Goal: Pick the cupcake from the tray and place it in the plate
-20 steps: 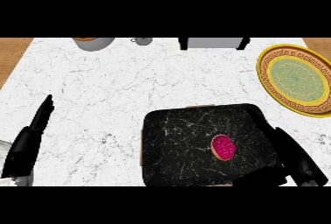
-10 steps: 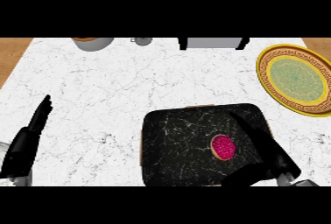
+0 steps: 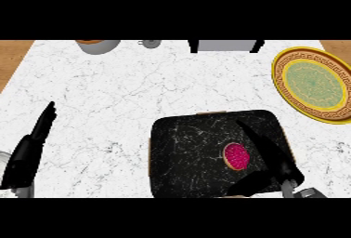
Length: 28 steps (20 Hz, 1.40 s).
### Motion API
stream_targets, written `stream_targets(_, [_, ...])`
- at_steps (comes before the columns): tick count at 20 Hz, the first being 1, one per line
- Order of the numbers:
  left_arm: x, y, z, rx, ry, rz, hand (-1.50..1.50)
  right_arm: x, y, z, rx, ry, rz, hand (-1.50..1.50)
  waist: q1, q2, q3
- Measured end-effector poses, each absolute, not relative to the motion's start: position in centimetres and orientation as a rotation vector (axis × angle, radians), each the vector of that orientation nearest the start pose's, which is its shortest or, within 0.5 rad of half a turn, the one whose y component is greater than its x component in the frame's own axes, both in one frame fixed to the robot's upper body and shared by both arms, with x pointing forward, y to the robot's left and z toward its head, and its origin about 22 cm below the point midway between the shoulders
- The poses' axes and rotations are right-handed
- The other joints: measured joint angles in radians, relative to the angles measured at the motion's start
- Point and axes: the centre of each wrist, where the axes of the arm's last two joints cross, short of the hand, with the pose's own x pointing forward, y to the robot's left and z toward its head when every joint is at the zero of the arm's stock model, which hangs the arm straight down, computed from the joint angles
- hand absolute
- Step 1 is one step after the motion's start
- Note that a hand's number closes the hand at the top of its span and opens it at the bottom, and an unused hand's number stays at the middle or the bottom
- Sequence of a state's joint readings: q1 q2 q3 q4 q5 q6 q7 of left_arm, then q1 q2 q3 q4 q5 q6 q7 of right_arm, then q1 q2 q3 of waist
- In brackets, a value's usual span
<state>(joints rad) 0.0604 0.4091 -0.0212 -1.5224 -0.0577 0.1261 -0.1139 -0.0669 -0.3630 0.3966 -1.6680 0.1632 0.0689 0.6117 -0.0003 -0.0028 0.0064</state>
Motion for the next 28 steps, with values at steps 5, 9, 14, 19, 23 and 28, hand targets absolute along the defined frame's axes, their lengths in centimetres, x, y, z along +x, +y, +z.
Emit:
stream_targets(5, [22.6,32.9,0.7,0.456,-1.577,-0.303,0.0,24.2,-20.7,2.5,-0.232,-1.083,0.683,1.5,-0.002,-0.004,-0.001])
stream_targets(9, [22.7,33.1,1.3,0.46,-1.553,-0.295,0.0,24.2,-21.1,2.1,-0.241,-1.11,0.679,1.5,-0.001,-0.002,-0.003])
stream_targets(14, [22.5,33.3,1.0,0.463,-1.575,-0.301,0.0,25.1,-22.8,2.2,-0.288,-1.13,0.685,1.5,0.0,-0.001,0.001])
stream_targets(19, [22.7,32.8,1.3,0.454,-1.587,-0.304,0.0,27.2,-33.5,5.7,-0.538,-1.1,0.828,1.5,0.012,0.018,0.005])
stream_targets(23, [22.9,32.6,1.5,0.447,-1.598,-0.305,0.0,27.8,-39.7,9.7,-0.726,-1.097,0.893,1.5,0.021,0.032,0.01])
stream_targets(28, [23.1,32.3,1.5,0.436,-1.602,-0.308,0.0,27.8,-45.8,14.9,-0.897,-1.199,0.882,1.5,0.033,0.039,0.015])
